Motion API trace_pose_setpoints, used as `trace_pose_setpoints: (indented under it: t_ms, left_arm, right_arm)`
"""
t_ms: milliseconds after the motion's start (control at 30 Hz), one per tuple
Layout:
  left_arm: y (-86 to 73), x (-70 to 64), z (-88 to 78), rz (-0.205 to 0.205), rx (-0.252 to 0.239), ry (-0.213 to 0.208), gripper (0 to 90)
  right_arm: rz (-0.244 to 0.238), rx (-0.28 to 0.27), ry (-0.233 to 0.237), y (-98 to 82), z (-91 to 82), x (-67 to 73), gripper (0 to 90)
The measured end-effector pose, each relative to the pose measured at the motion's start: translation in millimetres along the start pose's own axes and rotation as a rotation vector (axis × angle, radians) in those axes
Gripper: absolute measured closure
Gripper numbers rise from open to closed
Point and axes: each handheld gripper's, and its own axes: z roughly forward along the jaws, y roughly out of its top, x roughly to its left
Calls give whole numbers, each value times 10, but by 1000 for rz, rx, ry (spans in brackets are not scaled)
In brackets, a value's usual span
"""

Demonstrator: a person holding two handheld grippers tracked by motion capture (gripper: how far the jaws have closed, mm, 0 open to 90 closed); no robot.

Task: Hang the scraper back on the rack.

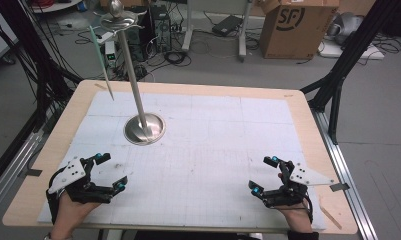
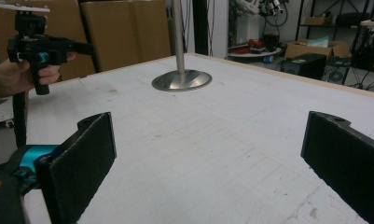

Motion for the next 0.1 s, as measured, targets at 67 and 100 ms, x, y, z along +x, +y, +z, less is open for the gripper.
trace_pose_setpoints:
  t_ms: [67, 100]
  left_arm:
    - [-2, 5, 9, -3, 2, 0, 17]
    - [-1, 5, 13, -5, 4, 1, 17]
  right_arm:
    - [2, 1, -2, -3, -1, 2, 20]
    - [3, 0, -2, -4, -2, 3, 20]
